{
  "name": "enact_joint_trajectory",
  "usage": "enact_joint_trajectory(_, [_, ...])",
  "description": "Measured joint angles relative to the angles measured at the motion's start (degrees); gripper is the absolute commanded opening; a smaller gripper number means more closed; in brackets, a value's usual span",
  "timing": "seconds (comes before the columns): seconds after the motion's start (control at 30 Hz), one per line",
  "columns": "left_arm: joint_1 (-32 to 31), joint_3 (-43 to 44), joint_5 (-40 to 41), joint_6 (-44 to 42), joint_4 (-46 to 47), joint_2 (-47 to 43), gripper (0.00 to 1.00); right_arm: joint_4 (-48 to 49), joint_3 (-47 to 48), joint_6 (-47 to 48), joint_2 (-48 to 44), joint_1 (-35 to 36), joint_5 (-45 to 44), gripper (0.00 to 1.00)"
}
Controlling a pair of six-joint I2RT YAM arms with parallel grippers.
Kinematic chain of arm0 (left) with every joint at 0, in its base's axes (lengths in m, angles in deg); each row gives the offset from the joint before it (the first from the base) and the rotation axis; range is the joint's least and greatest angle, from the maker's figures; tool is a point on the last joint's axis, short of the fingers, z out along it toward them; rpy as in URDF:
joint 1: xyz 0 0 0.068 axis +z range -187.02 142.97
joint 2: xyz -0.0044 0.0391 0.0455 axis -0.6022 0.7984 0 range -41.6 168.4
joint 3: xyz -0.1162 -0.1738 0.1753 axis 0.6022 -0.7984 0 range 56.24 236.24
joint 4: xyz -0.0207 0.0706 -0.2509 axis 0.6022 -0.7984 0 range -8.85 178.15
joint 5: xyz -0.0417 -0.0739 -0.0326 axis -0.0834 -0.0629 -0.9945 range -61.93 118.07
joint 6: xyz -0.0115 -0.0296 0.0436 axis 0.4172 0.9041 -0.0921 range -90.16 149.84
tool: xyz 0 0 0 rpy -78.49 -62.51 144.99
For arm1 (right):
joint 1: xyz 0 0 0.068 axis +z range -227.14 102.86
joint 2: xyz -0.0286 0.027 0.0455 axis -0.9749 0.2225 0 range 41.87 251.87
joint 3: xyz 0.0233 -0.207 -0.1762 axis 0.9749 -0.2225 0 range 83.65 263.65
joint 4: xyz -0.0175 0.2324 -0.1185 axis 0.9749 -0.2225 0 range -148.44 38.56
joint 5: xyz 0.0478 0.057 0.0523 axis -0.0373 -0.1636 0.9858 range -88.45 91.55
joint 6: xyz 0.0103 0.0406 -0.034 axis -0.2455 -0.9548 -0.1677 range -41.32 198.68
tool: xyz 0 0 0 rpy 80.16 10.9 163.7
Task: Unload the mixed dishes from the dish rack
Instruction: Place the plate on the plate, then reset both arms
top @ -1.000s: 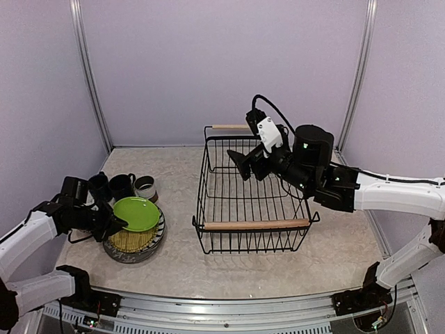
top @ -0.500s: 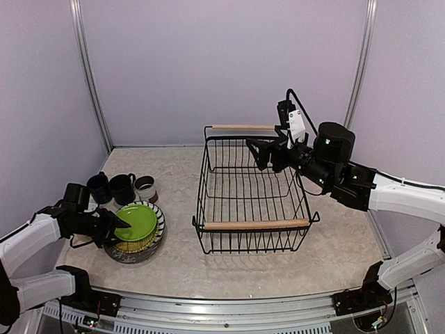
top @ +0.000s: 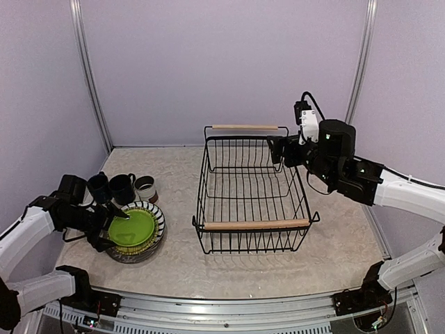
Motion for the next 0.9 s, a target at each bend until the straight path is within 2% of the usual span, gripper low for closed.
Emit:
enact_joint_trajectory(0.17, [0.0,9.8,3.1,-0.5,-7.9,0.6,0.99,-9.7,2.8,-5.0,-3.4,-3.6,-6.5,1.00])
enact_joint_trajectory(0.37, [0.0,15.6,5.9,-2.0,-11.6,0.2,0.99,-18.0,6.1,-7.8,-7.8,-4.2,-11.1,1.00])
enact_joint_trajectory(0.73, [0.0,14.5,5.8,-5.1,-11.9,-0.7,0.99,-20.8,6.1,-8.5,-10.8,-4.2,-11.5,1.00])
enact_joint_trajectory(0.9, [0.0,23.2,5.6,-11.4,-10.6,-3.8,0.99,-20.9,6.2,-8.0,-11.1,-4.2,-10.3,1.00])
